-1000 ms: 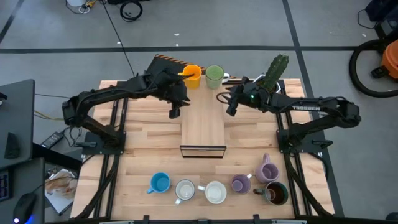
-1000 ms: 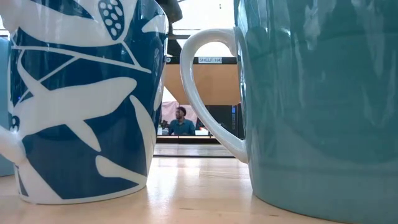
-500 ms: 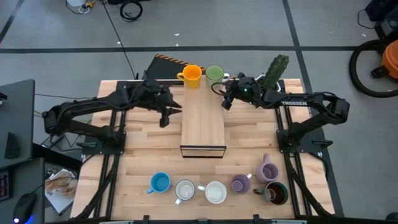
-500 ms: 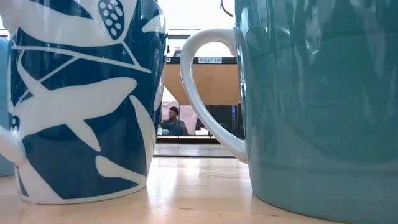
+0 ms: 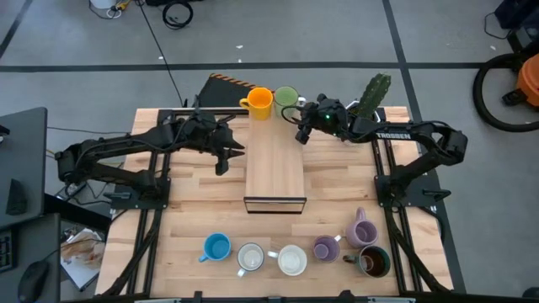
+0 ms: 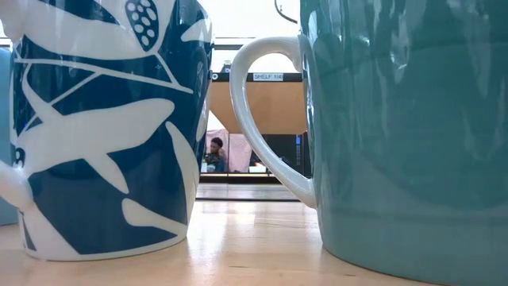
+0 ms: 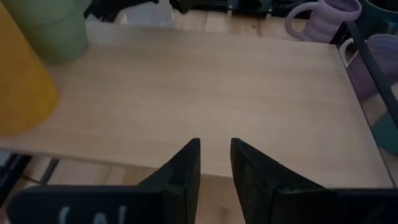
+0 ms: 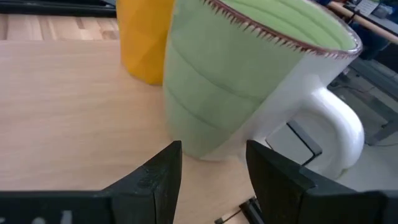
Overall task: Place coffee mugs
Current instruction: Adjust the green mug on the shelf, then put the blue mug on the shelf
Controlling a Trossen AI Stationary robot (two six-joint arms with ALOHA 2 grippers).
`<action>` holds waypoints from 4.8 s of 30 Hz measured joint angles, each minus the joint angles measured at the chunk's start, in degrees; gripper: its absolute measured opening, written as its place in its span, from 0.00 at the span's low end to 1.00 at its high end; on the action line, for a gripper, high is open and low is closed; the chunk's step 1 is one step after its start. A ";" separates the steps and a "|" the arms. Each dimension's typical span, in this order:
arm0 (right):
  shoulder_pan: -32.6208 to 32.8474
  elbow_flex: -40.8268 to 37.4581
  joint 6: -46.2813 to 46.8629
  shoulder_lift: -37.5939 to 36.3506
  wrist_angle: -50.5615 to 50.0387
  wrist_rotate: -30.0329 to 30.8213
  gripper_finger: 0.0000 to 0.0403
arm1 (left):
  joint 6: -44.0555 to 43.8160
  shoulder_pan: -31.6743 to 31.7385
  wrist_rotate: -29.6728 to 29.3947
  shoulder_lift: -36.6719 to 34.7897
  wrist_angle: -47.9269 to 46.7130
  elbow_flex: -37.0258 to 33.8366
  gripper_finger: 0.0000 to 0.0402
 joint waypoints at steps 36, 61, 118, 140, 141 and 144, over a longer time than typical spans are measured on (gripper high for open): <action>38.77 1.13 21.03 -23.18 -33.73 25.98 0.46 | -51.45 -50.56 -15.29 2.36 -21.43 7.56 0.23; 39.30 1.13 13.41 -23.04 -29.17 29.35 0.46 | -70.30 -60.43 -17.62 31.81 -36.12 30.16 0.23; 39.28 1.08 21.50 -21.88 -29.23 21.33 0.46 | -24.51 -43.10 -23.50 22.63 -61.21 30.12 0.07; 43.58 1.08 26.91 -17.81 -29.23 24.26 0.46 | 15.94 -13.11 -25.22 20.56 -52.97 43.64 0.08; 43.54 1.08 26.59 -17.83 -29.35 24.26 0.46 | 16.67 -12.60 -25.14 21.10 -51.96 44.38 0.08; 43.44 1.08 24.87 -17.84 -29.57 24.27 0.46 | 19.01 -10.70 -22.12 23.01 -47.88 45.67 0.08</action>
